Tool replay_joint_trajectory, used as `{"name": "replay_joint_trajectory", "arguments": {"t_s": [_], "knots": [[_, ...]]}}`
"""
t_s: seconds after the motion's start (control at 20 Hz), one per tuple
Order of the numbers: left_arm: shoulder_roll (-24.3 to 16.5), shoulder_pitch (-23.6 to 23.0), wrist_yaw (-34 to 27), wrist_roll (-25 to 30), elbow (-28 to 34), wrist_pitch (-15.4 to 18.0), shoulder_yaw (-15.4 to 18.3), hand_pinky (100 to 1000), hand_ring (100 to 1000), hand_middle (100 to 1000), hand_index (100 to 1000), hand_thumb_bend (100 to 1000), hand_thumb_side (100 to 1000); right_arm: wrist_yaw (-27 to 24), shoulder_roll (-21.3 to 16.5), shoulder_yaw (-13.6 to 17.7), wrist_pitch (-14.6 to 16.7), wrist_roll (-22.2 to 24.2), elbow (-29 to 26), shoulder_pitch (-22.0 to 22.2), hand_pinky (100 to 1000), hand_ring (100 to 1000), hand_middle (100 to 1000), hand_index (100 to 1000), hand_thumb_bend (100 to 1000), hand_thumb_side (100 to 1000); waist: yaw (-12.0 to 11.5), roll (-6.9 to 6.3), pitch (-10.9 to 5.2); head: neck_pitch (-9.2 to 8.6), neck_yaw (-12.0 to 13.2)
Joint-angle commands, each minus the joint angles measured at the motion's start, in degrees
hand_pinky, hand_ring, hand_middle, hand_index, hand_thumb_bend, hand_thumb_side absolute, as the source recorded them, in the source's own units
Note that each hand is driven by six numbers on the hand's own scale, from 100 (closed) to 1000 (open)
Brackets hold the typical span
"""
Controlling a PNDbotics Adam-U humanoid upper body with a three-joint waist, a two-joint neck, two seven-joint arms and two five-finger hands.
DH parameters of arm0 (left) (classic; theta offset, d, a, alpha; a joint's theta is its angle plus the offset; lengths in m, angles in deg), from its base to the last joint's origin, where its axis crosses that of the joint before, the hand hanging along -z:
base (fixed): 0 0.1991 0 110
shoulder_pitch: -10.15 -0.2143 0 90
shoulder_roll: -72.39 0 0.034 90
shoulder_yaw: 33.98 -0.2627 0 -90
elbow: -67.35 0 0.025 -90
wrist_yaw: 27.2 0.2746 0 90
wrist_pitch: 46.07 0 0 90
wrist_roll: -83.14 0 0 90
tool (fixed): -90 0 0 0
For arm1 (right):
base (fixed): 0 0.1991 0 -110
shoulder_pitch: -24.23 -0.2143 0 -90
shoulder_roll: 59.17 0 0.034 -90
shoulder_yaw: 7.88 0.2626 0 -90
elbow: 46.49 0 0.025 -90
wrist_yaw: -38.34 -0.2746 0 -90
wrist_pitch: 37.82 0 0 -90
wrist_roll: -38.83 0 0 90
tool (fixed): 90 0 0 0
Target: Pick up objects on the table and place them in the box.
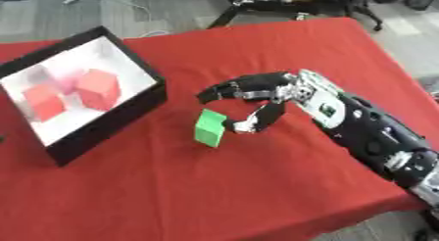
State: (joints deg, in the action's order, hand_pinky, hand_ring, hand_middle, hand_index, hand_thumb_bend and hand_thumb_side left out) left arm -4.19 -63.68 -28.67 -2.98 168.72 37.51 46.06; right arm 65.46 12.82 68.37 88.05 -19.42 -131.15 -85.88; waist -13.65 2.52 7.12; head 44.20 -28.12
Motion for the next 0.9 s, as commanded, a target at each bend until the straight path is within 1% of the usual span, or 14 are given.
{"name": "replay_joint_trajectory", "arguments": {"t_s": [0.05,0.15,0.35,0.45,0.5,0.55,0.6,0.65,0.7,0.75,0.8,0.85,0.9], "knots": [[-0.72,0.86,-0.15,0.23,0.97,0.07,0.02,818,1000,771,685,100,847,2.17,-0.88,-0.46,5.07,3.99,0.08,-0.87,1000,1000,1000,1000,100,850,-0.02,-0.53,-1.1,-0.08,-0.14],[-0.72,0.86,-0.14,0.31,0.96,0.06,-0.02,818,1000,771,685,100,847,3.28,-0.73,-0.82,5.59,4.05,0.54,-1.03,1000,1000,998,1000,100,854,0.0,-0.57,-1.08,-0.08,-0.2],[-0.73,0.83,-0.12,0.5,0.93,0.05,-0.19,818,1000,771,685,100,848,5.71,-0.33,-1.36,6.39,3.6,1.7,-1.44,1000,1000,982,1000,100,815,0.08,-0.65,-1.01,-0.08,-0.26],[-0.71,0.84,-0.12,0.61,0.92,0.04,-0.28,818,1000,771,685,100,848,6.95,0.08,-1.48,6.61,3.08,2.62,-1.59,1000,1000,957,1000,100,743,0.1,-0.7,-0.95,-0.08,-0.24],[-0.7,0.85,-0.11,0.65,0.91,0.04,-0.29,818,1000,771,686,100,848,7.57,0.29,-1.48,6.71,2.7,3.08,-1.7,1000,980,924,996,100,653,0.1,-0.72,-0.93,-0.08,-0.23],[-0.7,0.85,-0.09,0.66,0.9,0.03,-0.3,818,1000,771,686,100,848,8.25,0.5,-1.44,6.8,2.16,3.56,-1.83,1000,970,909,988,100,612,0.1,-0.74,-0.9,-0.08,-0.24],[-0.69,0.86,-0.07,0.68,0.88,0.02,-0.31,818,1000,772,686,100,848,8.88,0.67,-1.4,6.92,1.54,4.0,-1.93,1000,945,870,969,100,474,0.1,-0.75,-0.88,-0.08,-0.23],[-0.68,0.86,-0.07,0.69,0.89,0.03,-0.31,818,1000,772,686,100,848,9.48,0.82,-1.31,7.0,0.73,4.4,-2.05,1000,928,844,956,100,374,0.11,-0.76,-0.86,-0.08,-0.23],[-0.68,0.86,-0.06,0.7,0.89,0.04,-0.32,818,1000,772,686,100,848,9.98,0.96,-1.24,7.1,-0.22,4.73,-2.15,1000,896,781,923,100,288,0.12,-0.77,-0.84,-0.08,-0.21],[-0.68,0.86,-0.06,0.71,0.88,0.03,-0.33,818,1000,772,686,100,849,10.23,1.09,-1.1,7.17,-1.38,4.95,-2.24,994,877,741,895,100,280,0.14,-0.78,-0.81,-0.08,-0.18],[-0.68,0.85,-0.05,0.72,0.87,0.02,-0.34,818,1000,772,686,100,849,10.31,1.21,-0.96,7.24,-2.78,5.09,-2.33,973,843,643,829,100,261,0.15,-0.78,-0.79,-0.08,-0.15],[-0.68,0.85,-0.05,0.74,0.87,0.02,-0.36,818,1000,772,686,100,848,10.08,1.35,-0.81,7.3,-4.38,5.16,-2.4,965,829,601,799,100,253,0.16,-0.78,-0.78,-0.08,-0.13],[-0.68,0.85,-0.05,0.76,0.87,0.02,-0.38,818,1000,772,686,100,848,9.76,1.42,-0.7,7.35,-5.82,5.15,-2.46,951,803,519,728,100,239,0.17,-0.79,-0.77,-0.08,-0.09]]}}
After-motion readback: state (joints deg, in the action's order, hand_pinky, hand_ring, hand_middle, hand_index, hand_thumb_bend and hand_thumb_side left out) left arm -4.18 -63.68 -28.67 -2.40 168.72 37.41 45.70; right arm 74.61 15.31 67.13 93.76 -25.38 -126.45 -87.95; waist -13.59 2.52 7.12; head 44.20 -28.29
